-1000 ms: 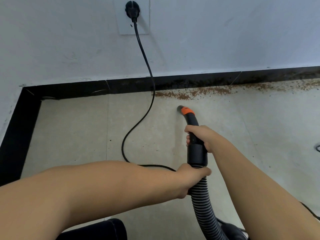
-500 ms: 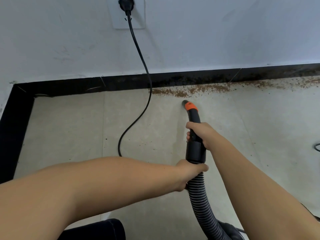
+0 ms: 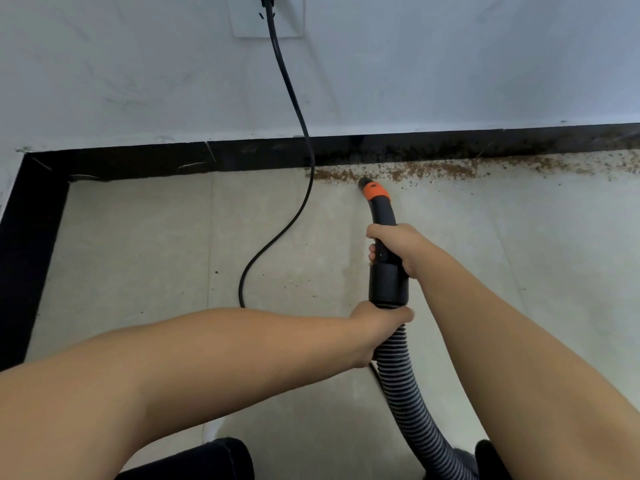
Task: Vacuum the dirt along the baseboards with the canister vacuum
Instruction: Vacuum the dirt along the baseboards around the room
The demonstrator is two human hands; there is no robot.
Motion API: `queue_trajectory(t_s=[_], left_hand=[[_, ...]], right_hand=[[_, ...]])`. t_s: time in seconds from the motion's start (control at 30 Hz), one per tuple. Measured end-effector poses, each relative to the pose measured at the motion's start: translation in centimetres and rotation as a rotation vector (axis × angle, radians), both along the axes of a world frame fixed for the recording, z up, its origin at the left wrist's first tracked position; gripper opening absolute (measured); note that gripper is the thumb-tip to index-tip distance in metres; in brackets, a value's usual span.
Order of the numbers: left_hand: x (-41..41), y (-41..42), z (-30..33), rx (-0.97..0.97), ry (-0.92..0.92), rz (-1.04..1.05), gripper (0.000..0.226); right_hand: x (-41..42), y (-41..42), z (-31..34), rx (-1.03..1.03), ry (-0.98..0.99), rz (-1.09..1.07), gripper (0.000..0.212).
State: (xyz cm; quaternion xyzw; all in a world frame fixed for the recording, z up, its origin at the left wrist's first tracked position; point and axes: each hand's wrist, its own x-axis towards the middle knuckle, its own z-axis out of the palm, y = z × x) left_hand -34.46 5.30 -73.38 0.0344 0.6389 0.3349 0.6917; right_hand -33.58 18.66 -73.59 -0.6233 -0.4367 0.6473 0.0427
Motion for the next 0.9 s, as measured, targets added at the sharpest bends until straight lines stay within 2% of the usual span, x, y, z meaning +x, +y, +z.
queue_trajectory(t_s=[0.2,0.47,0.6,0.77,0.9], left_hand=[[-0.9,-1.4,0.0,-0.026,0.004,0.038,0.022],[-2.1,1.0,0.2,0.048,0.038,-0.036,0.013],[-1.4,2.4,-0.2,0.052,0.043,-0.030,0.019],[-1.5,3.0,-1.1,0.028,0.047,0.006,0.013],[-1.4,3.1,-1.4,0.012,0.049,0.019,0.019]], right_hand=[[-1.8,-1.5,0.2,-0.011,0.020,0.071,0.012],[-0.8,1.2,-0.2,0.023,0.016,-0.130,0.010],[-0.3,2.8,-0.4,0.012,-0.001,-0.102,0.012],[-1.1,3.3,-1.0,0.012,0.003,-0.035,0.015],[-1.3,3.3,-1.2,0.024,0.006,-0.022,0.015]])
